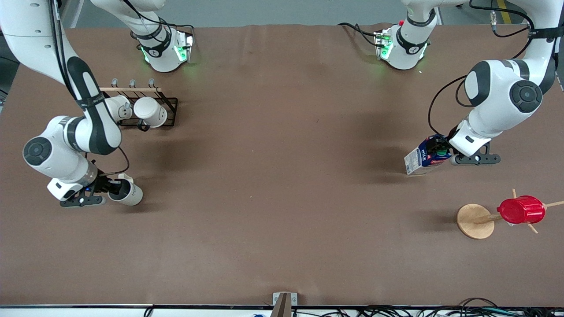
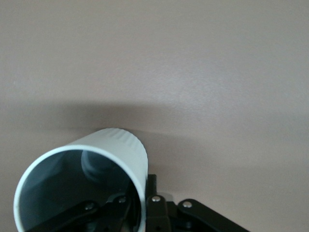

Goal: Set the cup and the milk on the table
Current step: 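Grasp the white mug with the right gripper while the left gripper grasps the milk, then carry the mug to mid-table with the right gripper while the left gripper lifts the milk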

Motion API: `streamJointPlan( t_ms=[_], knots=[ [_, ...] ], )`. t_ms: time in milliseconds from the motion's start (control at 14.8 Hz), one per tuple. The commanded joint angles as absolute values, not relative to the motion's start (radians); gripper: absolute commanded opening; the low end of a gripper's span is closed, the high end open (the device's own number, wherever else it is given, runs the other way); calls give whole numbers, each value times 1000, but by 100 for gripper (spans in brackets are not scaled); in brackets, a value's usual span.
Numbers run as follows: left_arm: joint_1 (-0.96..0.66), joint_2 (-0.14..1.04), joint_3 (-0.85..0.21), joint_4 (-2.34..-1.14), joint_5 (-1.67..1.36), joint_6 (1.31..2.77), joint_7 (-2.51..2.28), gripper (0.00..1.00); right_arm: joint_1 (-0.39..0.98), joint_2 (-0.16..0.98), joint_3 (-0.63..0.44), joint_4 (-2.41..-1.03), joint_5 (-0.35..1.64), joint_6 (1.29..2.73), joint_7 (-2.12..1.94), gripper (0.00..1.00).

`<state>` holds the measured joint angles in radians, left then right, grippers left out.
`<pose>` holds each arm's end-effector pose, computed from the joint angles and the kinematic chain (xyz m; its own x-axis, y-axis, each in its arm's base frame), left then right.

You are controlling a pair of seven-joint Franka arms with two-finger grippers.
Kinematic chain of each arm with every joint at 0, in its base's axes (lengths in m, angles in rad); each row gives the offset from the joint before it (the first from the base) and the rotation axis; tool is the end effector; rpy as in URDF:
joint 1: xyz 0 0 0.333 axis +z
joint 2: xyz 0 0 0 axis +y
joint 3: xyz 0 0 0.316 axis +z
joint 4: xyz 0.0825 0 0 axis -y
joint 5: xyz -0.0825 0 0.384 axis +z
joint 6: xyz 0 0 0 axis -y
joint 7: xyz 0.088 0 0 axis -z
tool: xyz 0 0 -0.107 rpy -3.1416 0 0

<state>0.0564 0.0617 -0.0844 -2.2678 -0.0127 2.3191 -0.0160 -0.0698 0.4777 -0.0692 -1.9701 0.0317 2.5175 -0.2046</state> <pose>0.5239 -0.0148 0.3312 0.9999 -0.0033 -0.0105 -0.0031 -0.9999 0.0143 0.6170 -0.0850 0.2333 0.9965 0.0501 0.0673 0.0485 -0.9985 0.0257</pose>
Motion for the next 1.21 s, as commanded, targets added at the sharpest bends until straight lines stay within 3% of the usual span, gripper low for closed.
streamJointPlan(
  t_ms=[0, 67, 270, 405, 472, 742, 1147],
  knots=[
    [57, 58, -87, -2287, 6, 2336, -8, 91, -72, 466, -57, -1941, 83, 2459, -117, 0],
    [57, 58, -87, -2286, 6, 2336, -8, 85, -68, 460, -52, -1919, 83, 2403, -86, 0],
    [58, 58, -87, -2276, 6, 2336, -6, 33, 1, 427, -45, -1827, 84, 2187, 50, 0],
    [58, 63, -86, -2264, 8, 2336, 12, 12, 79, 413, -22, -1781, 84, 2102, 208, 0],
    [61, 72, -87, -2249, 6, 2329, 35, 7, 103, 411, 6, -1766, 84, 2089, 297, 0],
    [61, 81, -87, -2217, 6, 2322, 64, 3, 204, 419, 135, -1720, 66, 2102, 605, 0],
    [26, 178, -89, -1978, 6, 2166, 60, 1, 471, 572, 138, -1599, 20, 2160, 930, 0]
  ],
)
